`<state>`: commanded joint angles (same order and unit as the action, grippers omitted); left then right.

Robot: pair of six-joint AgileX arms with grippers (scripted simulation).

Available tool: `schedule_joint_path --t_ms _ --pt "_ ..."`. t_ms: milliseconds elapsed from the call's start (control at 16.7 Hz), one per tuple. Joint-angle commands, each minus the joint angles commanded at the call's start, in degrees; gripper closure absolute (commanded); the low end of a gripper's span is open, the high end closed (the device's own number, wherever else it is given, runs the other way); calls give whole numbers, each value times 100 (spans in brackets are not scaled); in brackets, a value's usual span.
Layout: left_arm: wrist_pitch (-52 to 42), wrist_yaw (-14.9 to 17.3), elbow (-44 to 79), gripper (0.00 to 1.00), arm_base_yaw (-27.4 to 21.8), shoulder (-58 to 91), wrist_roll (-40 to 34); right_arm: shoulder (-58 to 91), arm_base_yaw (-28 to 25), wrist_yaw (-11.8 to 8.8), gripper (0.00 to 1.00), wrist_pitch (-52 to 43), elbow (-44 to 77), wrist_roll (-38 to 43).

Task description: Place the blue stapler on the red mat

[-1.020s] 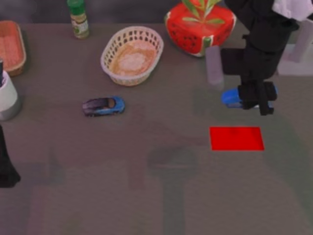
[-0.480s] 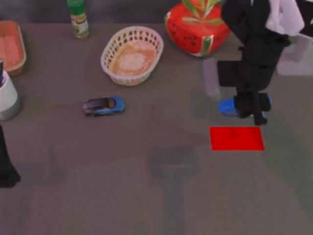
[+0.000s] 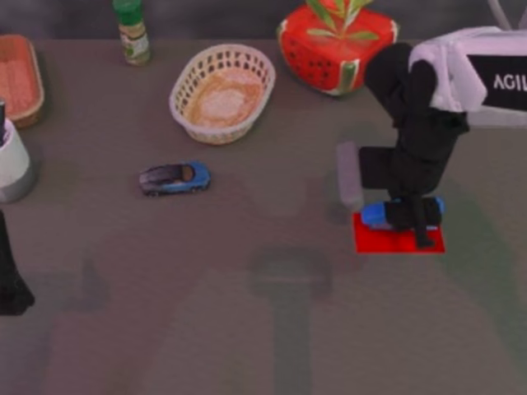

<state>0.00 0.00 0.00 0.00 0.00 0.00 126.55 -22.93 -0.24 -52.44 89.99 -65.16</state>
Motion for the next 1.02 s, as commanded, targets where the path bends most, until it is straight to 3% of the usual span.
schedule_joint_path --t_ms 120,900,1020 --pt "0 0 0 0 0 0 0 0 0 0 100 0 0 0" --pt "0 0 0 0 0 0 0 0 0 0 2 0 0 0" --pt "0 0 0 0 0 0 0 0 0 0 0 0 0 0"
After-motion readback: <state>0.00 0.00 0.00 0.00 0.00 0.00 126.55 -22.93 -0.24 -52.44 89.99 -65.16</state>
